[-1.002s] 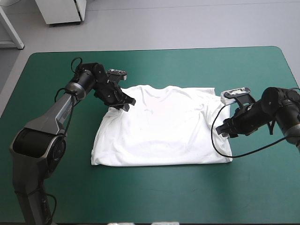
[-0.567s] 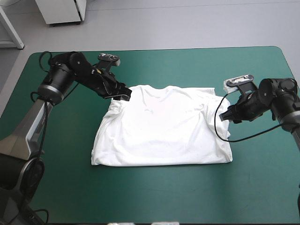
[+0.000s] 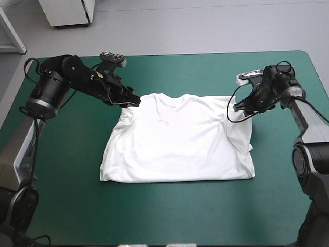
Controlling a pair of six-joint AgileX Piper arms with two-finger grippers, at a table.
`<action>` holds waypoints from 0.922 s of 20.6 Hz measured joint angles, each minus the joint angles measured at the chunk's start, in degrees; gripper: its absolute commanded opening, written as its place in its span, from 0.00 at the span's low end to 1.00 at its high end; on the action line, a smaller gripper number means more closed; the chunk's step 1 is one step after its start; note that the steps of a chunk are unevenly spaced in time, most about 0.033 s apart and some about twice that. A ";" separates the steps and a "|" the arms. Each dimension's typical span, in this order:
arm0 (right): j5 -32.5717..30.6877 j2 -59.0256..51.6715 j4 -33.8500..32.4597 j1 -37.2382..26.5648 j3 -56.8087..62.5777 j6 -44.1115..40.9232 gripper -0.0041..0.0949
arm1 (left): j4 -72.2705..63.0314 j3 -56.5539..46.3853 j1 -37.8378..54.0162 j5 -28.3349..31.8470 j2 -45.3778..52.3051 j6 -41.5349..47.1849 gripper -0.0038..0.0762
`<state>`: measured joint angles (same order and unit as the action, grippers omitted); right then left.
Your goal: Fold the cloth
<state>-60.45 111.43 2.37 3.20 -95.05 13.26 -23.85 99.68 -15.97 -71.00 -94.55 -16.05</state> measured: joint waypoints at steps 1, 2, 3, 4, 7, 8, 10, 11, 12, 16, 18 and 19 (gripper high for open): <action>0.00 2.07 1.07 -0.79 -1.14 0.05 0.53 | 0.00 0.00 0.00 0.00 0.00 -0.05 0.52; 0.05 3.32 1.64 -1.34 -1.47 0.05 0.53 | 0.00 0.00 0.00 0.00 0.00 -0.05 0.52; 0.05 4.10 1.69 -1.70 -1.65 0.05 0.53 | 0.00 0.00 0.00 0.00 0.00 -0.05 0.52; 0.05 4.96 1.75 -2.01 -1.71 0.10 0.53 | 0.00 0.00 0.00 0.00 0.00 -0.05 0.52; 0.05 6.49 3.64 -2.25 -1.97 1.80 0.45 | 0.26 0.00 0.00 -0.04 0.00 -0.05 0.52; 0.05 6.68 4.36 -2.25 -2.19 2.41 0.36 | 0.26 0.00 0.00 -0.04 0.00 -0.05 0.52; -0.17 7.08 5.11 -2.25 -2.46 3.05 0.10 | 0.44 0.00 0.00 -0.04 0.00 -0.05 0.52; -0.17 7.13 5.38 -2.25 -2.50 3.21 0.02 | 0.52 0.00 0.00 -0.04 0.00 -0.05 0.52; -0.22 7.13 6.01 -2.25 -2.50 3.44 0.03 | 0.59 0.00 0.00 -0.04 0.00 -0.05 0.52; -1.00 7.23 7.25 -2.25 -2.75 3.69 0.03 | 0.73 0.00 0.00 -0.31 0.37 -0.05 0.52; -2.59 7.63 7.87 -2.25 -3.78 3.87 0.03 | 1.21 0.00 0.00 -0.38 0.89 -0.05 0.52; -4.67 7.70 9.62 -2.25 -4.68 4.16 0.03 | 2.23 0.00 0.00 -0.46 1.64 -0.05 0.52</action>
<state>-65.12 119.13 11.99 0.95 -99.73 17.42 -21.62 99.68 -15.97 -71.45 -92.91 -16.10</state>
